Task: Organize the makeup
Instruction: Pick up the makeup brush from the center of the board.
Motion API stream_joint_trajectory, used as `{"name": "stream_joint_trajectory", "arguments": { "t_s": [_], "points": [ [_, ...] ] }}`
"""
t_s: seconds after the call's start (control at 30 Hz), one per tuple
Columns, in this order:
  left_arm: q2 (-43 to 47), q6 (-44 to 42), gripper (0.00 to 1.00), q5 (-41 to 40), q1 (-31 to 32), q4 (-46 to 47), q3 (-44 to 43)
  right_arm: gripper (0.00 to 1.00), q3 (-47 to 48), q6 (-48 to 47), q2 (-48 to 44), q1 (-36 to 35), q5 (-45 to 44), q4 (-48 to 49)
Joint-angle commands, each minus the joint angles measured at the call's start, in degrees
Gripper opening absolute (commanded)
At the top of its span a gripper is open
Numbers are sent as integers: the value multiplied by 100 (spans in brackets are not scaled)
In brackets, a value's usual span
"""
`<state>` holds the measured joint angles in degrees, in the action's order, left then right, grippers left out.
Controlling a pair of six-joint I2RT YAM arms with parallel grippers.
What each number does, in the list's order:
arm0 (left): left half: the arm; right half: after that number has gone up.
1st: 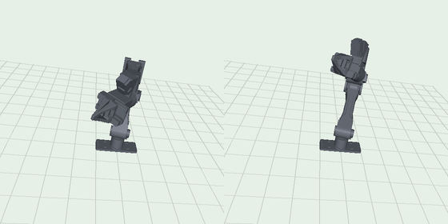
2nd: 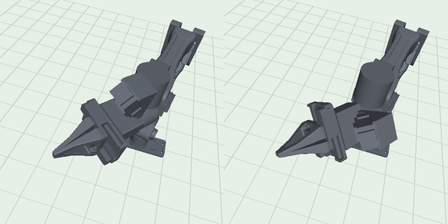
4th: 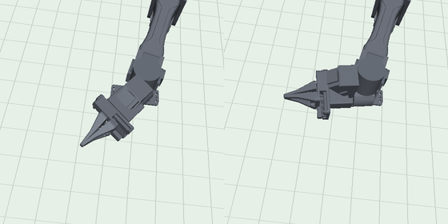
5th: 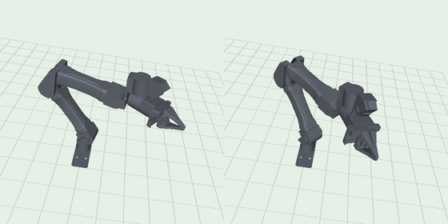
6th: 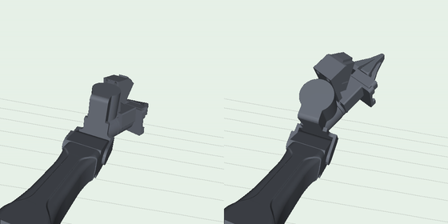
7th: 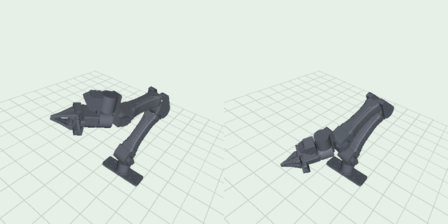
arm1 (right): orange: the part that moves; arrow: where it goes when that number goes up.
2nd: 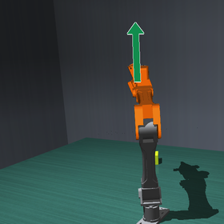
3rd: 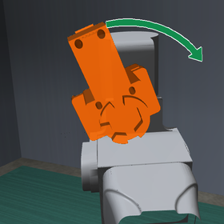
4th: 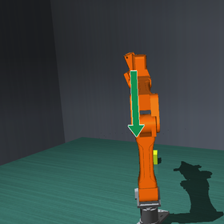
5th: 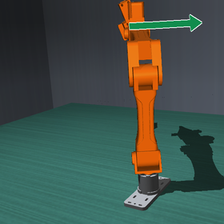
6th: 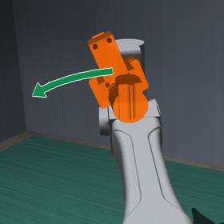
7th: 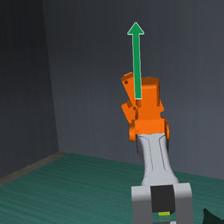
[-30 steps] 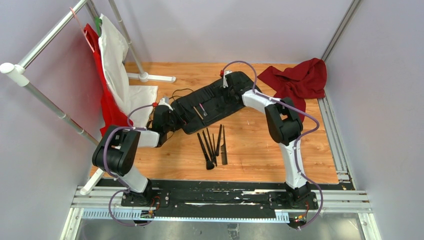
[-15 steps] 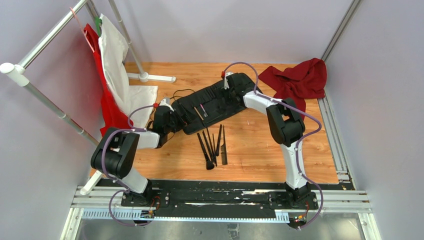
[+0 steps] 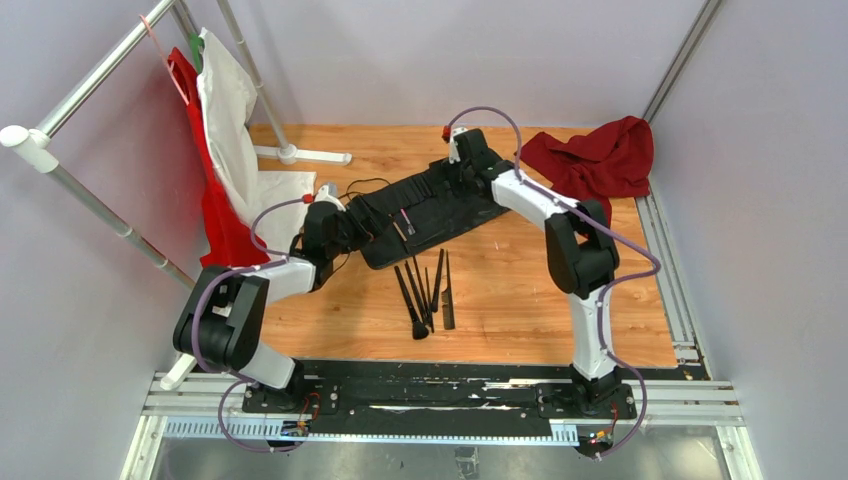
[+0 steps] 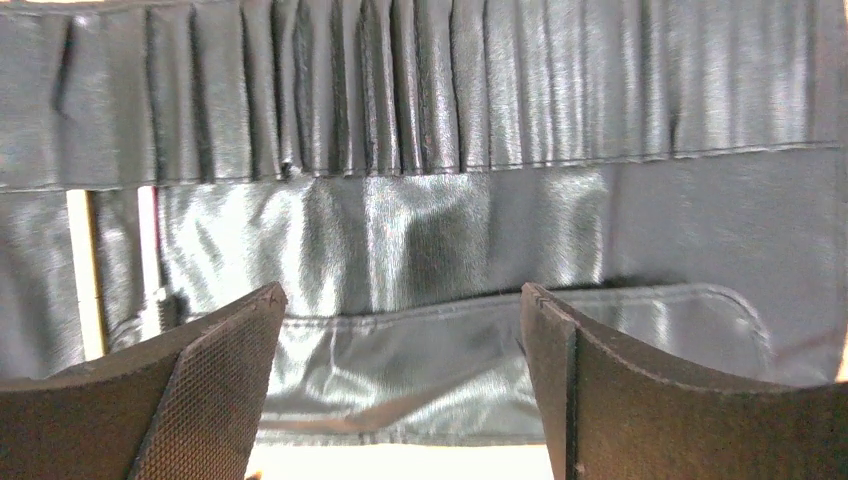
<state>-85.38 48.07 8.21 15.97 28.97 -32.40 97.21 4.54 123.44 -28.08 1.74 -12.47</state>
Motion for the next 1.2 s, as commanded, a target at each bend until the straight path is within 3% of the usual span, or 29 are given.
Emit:
{"name": "stream_joint_trajectory", "arguments": {
  "t_s": [0.0,0.27,0.47,0.77,1.17],
  "points": [
    [-216,-235,98,-140,62,49,-262,85,-285,-100,-923,-80,-210,-88],
    [-476,-288,98,-113,64,157,-258,81,-1924,174,-2498,-772,-931,-74],
    [-723,-218,98,-26,73,292,-227,78,-2869,608,-3142,-1604,-1430,-132],
    [-732,-167,98,-20,82,346,-96,70,-3317,1584,-3089,-2186,-1666,-251],
    [-763,-114,98,-31,78,350,-47,44,-3454,2776,-2703,-2520,-2250,-135]
  ]
}}
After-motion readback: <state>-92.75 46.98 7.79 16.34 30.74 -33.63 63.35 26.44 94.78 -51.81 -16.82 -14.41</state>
